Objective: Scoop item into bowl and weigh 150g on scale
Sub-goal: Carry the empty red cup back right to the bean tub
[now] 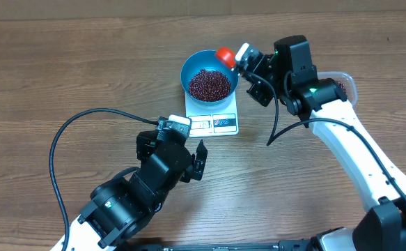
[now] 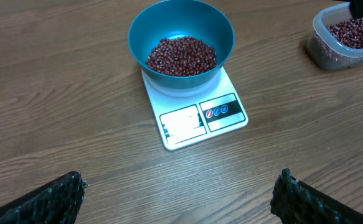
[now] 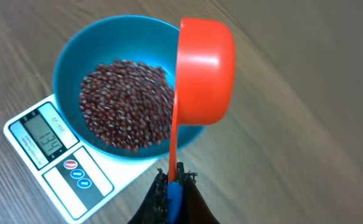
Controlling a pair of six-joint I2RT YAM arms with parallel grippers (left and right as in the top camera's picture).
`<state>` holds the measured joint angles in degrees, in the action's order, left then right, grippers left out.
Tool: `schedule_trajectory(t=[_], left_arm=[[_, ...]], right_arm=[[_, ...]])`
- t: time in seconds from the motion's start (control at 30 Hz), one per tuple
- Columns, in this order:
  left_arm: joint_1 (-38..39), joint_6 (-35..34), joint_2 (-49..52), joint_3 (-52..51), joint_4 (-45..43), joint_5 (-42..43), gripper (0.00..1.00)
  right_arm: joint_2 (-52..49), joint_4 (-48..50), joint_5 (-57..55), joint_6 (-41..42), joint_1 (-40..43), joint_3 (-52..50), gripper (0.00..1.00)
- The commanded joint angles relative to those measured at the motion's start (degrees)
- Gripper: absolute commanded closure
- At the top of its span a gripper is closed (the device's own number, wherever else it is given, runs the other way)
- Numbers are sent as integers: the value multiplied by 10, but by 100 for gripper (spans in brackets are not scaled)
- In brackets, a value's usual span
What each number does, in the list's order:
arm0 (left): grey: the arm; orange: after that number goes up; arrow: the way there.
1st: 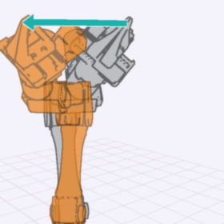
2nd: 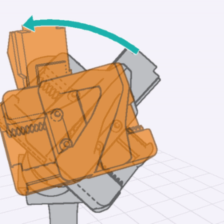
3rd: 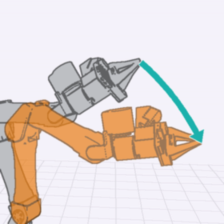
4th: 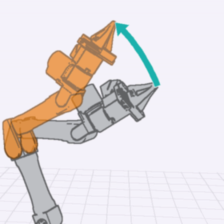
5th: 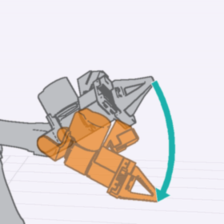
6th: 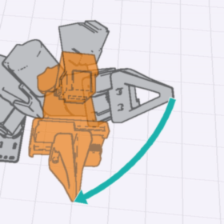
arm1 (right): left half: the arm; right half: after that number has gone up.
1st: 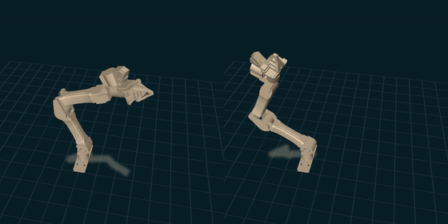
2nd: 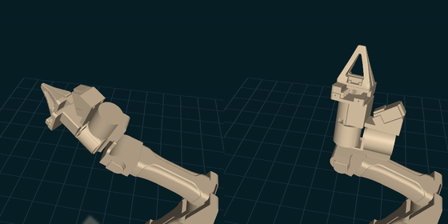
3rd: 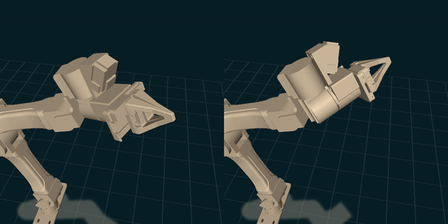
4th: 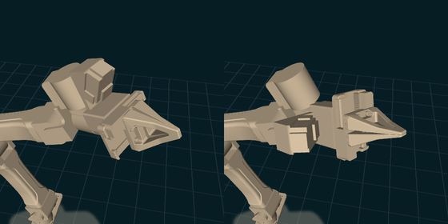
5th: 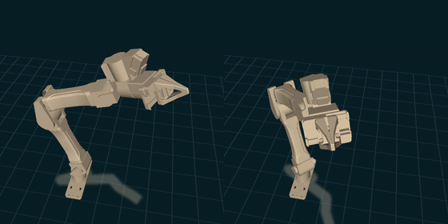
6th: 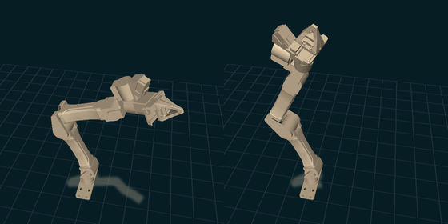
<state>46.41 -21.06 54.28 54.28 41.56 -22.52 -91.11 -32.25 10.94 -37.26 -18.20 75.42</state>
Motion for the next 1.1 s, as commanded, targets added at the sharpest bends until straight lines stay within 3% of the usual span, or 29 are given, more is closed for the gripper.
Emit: schedule_trajectory(t=[0.0,0.4,0.73,1.07], left_arm=[[-3,-8,1,-5,-2,1,0],[-3,-8,1,-5,-2,2,0],[-3,-8,1,-5,-3,1,0],[-3,-8,1,-5,-2,1,0]], right_arm=[[49,-11,-74,117,0,9,96],[147,-129,-188,229,85,8,96],[137,-198,-181,259,216,8,96],[60,-228,-134,266,250,7,96]])
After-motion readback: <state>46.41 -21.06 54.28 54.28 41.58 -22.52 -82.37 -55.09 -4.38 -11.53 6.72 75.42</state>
